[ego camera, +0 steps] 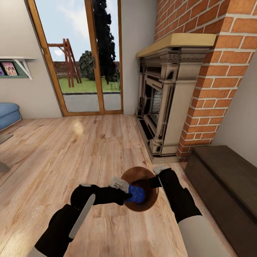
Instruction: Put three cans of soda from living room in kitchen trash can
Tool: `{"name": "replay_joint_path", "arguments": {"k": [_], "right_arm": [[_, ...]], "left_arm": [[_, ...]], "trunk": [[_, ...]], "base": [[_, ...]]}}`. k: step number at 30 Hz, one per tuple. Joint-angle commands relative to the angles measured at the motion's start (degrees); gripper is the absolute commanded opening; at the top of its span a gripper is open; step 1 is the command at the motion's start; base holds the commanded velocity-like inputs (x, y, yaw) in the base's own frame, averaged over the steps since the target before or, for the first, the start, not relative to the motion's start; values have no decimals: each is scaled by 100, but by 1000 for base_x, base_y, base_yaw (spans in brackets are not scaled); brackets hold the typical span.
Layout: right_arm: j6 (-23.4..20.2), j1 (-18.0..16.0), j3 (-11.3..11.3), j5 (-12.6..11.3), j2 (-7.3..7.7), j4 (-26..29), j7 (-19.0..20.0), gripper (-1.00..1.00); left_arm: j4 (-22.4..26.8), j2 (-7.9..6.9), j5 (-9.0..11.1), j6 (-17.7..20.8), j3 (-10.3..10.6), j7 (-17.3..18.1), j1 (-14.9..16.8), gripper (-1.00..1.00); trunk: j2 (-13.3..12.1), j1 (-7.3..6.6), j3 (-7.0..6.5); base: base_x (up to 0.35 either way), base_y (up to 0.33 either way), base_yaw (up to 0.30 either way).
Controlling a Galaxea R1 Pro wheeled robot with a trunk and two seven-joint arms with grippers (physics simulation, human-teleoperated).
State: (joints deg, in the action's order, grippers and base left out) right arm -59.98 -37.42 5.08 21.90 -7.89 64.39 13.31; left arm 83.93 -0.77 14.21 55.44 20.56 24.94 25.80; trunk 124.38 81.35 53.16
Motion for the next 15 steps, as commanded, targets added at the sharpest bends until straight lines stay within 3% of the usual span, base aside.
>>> {"name": "replay_joint_path", "arguments": {"k": [1,3,15], "right_arm": [[-2,-2,15,-38,-3,3,31,-100],[-2,-2,85,-43,-11,3,31,-100],[-2,-2,151,-47,-134,4,31,-100]], "left_arm": [[-11,3,6,-12,9,-38,-1,-100],[-69,31,5,-138,37,-235,0,-100],[-376,141,3,-475,91,-527,4,-100]], "trunk": [[0,0,-1],[0,0,-1],[0,0,-1]], "base": [[0,0,0],[0,0,0],[0,0,0]]}}
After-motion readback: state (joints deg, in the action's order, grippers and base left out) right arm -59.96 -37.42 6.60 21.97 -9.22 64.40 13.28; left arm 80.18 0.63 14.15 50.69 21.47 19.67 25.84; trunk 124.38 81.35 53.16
